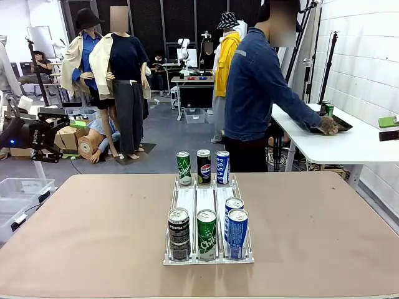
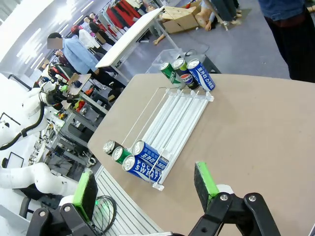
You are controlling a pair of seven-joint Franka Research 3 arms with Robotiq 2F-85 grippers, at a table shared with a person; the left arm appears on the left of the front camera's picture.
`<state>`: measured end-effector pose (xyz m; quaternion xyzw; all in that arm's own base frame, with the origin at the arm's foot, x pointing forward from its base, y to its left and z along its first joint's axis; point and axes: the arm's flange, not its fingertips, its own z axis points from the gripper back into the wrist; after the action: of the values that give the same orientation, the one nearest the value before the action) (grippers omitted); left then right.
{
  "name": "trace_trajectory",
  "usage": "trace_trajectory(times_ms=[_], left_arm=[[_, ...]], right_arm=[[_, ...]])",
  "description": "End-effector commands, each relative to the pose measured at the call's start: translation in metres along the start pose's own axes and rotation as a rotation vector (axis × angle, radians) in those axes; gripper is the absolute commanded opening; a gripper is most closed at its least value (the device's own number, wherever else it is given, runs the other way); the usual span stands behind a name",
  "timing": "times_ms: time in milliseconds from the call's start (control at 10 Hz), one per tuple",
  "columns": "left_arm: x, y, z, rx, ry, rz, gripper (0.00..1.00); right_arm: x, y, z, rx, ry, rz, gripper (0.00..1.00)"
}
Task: Retrieve and hand over the desired beverage to the person.
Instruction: Place the picked can on the Handle tray extended by the person.
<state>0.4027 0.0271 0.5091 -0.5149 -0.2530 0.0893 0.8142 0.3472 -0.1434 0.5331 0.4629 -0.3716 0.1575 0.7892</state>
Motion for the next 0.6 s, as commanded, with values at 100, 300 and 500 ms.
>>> trace_trajectory(times_ms=[100,300,500], left_arm=[[-0.0001,0.0001,0.0004,-0.002,-0.001,0.007,1.0],[-0.0001,0.0001,0.0004,-0.002,-0.001,0.007,1.0],[-0.0001,0.0001,0.0004,-0.002,-0.001,0.007,1.0]], right_arm=[[0.0022,0.0,-0.001,0.017,-0.019,0.008,1.0],[0.0022,0.0,-0.001,0.017,-0.019,0.008,1.0],[0.0022,0.0,-0.001,0.017,-0.019,0.008,1.0]])
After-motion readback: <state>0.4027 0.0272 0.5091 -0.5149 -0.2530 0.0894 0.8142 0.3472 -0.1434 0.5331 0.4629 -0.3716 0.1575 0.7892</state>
